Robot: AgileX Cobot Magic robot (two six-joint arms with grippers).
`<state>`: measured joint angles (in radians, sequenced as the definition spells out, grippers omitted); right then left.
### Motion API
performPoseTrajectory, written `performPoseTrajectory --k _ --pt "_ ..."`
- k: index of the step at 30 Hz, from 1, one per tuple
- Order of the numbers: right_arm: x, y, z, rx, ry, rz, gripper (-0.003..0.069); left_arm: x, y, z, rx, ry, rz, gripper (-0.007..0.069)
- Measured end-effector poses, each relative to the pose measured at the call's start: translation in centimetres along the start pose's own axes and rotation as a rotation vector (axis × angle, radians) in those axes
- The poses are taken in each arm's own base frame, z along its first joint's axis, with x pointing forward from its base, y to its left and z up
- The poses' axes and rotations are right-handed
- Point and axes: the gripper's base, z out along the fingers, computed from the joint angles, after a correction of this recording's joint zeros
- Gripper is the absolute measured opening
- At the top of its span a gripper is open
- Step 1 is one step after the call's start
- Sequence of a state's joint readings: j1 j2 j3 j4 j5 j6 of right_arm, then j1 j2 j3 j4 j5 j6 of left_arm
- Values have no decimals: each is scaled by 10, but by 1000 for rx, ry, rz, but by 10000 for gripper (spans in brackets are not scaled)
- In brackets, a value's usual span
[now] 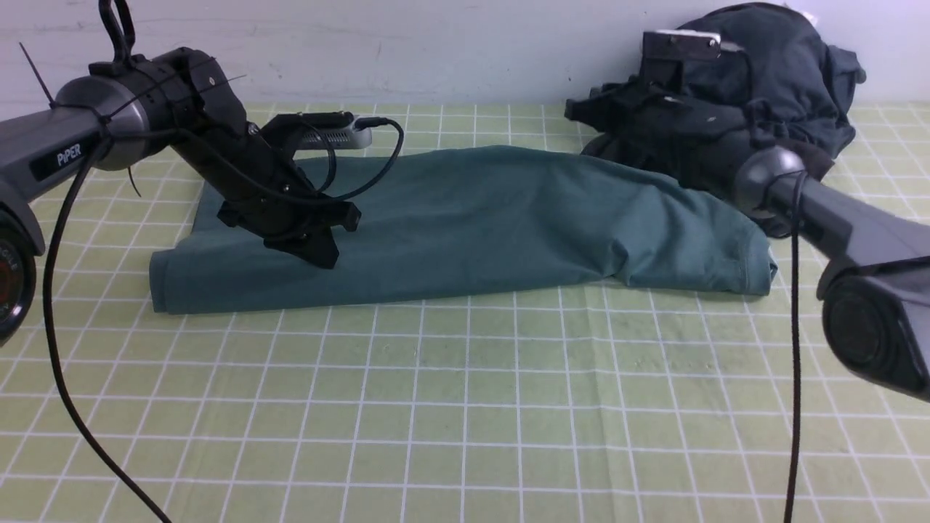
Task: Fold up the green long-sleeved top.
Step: Use both arms to drag the lower edge of the fabric forward and fold it over the upper edge, then use the right arm to clamp the right edge of the fabric
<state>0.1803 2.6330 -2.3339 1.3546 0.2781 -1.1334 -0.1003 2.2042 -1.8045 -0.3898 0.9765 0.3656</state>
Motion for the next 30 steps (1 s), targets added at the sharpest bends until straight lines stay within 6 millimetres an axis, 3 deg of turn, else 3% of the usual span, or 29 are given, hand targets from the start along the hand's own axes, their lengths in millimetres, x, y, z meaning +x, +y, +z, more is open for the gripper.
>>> performPoseTrajectory --k 1,2,3,5,8,10,13,18,19,21,23,25,27,29,30 --pt "-2 0 -1 -1 -3 0 114 0 0 0 -1 1 2 -3" --pt "-7 8 -9 -162 85 -54 134 1 -1 1 -10 9 14 -3" --pt "-7 8 -9 -162 85 -54 134 1 -1 1 -11 10 16 -3" --pt "-8 22 -28 -345 306 -94 138 4 1 1 -37 48 39 -3" --pt "1 25 -52 -362 649 -168 101 9 7 0 -106 102 77 -3" --pt "13 10 -64 -235 856 -245 46 11 14 -2 -164 138 101 -3" --pt "22 -20 -70 -51 973 -313 2 14 25 -3 -209 152 86 -3" --pt "14 -72 -85 159 997 -239 -11 27 70 -6 -251 193 -33 -3" --pt "14 -72 -85 162 998 -240 -11 28 72 -7 -252 195 -40 -3" --pt "-1 -92 -97 232 980 -219 -11 35 99 -18 -267 186 -106 -3" --pt "-14 -98 -106 255 954 -200 -11 39 112 -27 -273 171 -147 -3" --pt "-50 -101 -126 263 869 -149 -13 44 127 -52 -271 127 -212 -3" --pt "-64 -100 -135 251 832 -118 -13 44 129 -66 -266 99 -234 -3" --pt "-96 -96 -165 194 741 -11 -13 42 121 -111 -236 -12 -270 -3" --pt "-98 -95 -173 165 729 34 -13 40 113 -132 -228 -60 -273 -3"
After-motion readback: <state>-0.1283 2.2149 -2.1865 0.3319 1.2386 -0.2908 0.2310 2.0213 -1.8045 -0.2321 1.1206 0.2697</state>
